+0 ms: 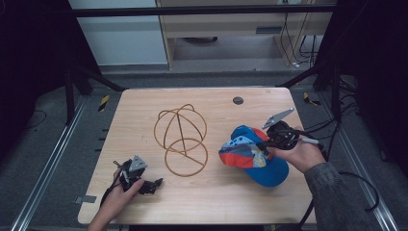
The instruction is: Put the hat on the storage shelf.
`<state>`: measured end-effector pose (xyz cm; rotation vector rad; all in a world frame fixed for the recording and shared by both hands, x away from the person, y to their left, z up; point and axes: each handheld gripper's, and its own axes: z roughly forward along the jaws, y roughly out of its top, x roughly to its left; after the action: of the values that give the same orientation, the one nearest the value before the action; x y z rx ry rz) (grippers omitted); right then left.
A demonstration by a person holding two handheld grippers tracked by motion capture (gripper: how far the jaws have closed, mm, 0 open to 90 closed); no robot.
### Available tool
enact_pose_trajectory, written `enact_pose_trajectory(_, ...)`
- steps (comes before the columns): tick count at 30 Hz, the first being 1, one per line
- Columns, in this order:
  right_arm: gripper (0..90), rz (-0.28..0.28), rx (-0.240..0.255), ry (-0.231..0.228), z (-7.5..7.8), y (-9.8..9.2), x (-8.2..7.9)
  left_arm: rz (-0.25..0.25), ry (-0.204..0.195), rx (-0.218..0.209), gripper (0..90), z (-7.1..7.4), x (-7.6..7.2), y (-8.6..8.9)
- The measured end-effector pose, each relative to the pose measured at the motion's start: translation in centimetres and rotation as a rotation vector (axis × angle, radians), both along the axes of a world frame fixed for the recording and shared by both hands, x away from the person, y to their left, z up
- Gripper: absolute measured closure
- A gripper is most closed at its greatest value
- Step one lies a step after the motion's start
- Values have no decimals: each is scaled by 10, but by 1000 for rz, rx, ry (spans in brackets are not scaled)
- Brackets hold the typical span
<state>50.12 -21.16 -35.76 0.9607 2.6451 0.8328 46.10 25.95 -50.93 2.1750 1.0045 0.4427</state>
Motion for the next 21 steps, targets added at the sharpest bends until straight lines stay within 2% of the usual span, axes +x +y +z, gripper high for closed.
enact_pose_trajectory(8, 899, -8, 23, -44, 16, -4, -1, 0, 1, 1, 0, 0, 0, 0)
enact_pose_trajectory(15, 898, -11, 64, -90, 33, -9, -2, -1, 1, 1, 0, 0, 0, 0)
enact_pose_trajectory(21, 899, -13, 72, -113, 45, -10, -2, -1, 1, 2, 0, 0, 0, 0)
